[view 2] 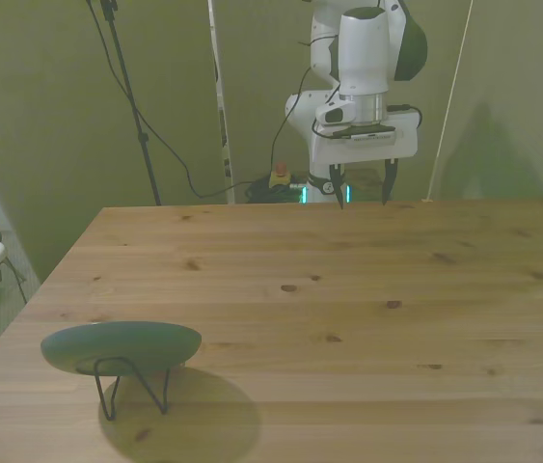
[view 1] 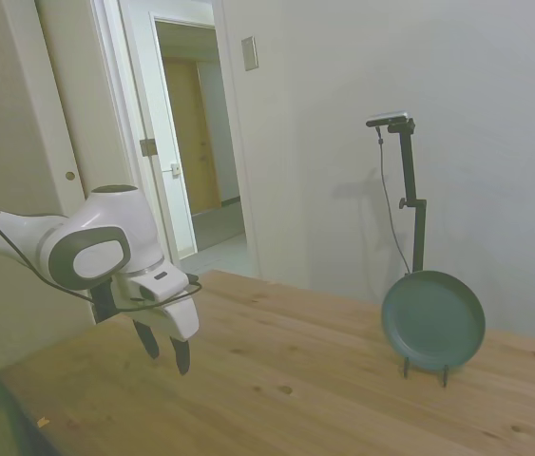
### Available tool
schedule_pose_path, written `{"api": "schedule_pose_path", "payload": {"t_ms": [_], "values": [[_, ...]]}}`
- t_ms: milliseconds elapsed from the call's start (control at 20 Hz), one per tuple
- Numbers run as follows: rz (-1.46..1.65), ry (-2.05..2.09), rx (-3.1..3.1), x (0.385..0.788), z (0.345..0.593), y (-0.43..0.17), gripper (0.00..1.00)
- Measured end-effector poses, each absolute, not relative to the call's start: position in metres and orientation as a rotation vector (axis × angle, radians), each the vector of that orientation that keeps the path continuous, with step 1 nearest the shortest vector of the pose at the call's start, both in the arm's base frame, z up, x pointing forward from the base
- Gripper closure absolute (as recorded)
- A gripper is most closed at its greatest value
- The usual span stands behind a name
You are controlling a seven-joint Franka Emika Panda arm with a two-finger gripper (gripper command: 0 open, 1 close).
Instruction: Unload the plate
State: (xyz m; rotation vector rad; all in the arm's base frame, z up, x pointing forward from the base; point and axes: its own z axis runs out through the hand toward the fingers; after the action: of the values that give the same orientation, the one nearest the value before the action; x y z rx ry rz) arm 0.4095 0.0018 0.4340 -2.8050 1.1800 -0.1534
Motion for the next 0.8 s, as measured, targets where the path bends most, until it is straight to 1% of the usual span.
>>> {"api": "schedule_pose_path", "payload": {"t_ms": [150, 350, 500, 700, 800], "values": [[-0.177, 1.224, -2.814, 0.411, 0.436, -0.005, 0.0], [-0.306, 1.401, -2.725, 0.43, 0.475, -0.07, 0.0], [-0.35, 1.526, -2.632, 0.46, 0.495, -0.126, 0.0], [-0.362, 1.686, -2.533, 0.511, 0.495, -0.198, 0.0], [-0.379, 1.738, -2.495, 0.535, 0.494, -0.225, 0.0]]}}
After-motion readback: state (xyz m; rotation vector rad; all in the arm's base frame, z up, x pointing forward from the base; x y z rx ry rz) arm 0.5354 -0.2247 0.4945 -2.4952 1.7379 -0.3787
